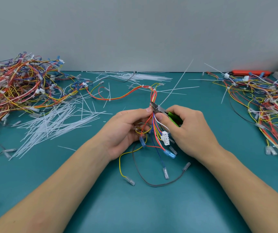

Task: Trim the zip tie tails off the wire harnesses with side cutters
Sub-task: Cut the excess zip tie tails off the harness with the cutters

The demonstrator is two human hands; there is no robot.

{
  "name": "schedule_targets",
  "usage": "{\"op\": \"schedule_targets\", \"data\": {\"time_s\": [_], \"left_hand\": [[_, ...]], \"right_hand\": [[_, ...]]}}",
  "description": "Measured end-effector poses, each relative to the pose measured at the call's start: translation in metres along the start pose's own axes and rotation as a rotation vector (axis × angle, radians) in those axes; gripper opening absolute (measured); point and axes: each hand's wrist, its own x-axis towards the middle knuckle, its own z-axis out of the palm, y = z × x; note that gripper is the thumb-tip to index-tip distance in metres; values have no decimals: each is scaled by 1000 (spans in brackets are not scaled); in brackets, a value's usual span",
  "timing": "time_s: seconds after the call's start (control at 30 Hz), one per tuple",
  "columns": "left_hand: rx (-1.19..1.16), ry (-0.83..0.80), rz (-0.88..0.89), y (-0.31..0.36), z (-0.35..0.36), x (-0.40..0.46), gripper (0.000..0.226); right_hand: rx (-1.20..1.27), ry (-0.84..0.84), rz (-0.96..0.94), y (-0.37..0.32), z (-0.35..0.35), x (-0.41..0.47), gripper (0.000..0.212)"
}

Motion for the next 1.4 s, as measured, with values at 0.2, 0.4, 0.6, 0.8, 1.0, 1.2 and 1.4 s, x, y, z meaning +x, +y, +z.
{"op": "schedule_targets", "data": {"time_s": [0.2,0.4,0.6,0.8,1.0,1.2,1.4], "left_hand": [[-22,-8,5,-1,-1,0,17],[1,-8,12,0,1,-1,23],[5,2,0,1,3,0,20],[-3,-5,1,-1,1,1,18],[5,2,3,-2,0,2,21],[-5,13,3,-3,1,1,20],[-1,12,4,-2,1,0,20]], "right_hand": [[21,-24,-1,-3,-5,2,56],[22,-27,21,-2,-3,1,58],[27,-1,44,2,1,-1,61],[30,-5,58,0,1,-2,61],[42,-15,49,-1,-1,-2,56],[19,-6,35,0,-2,-1,53],[0,-8,31,0,-1,-1,52]]}}
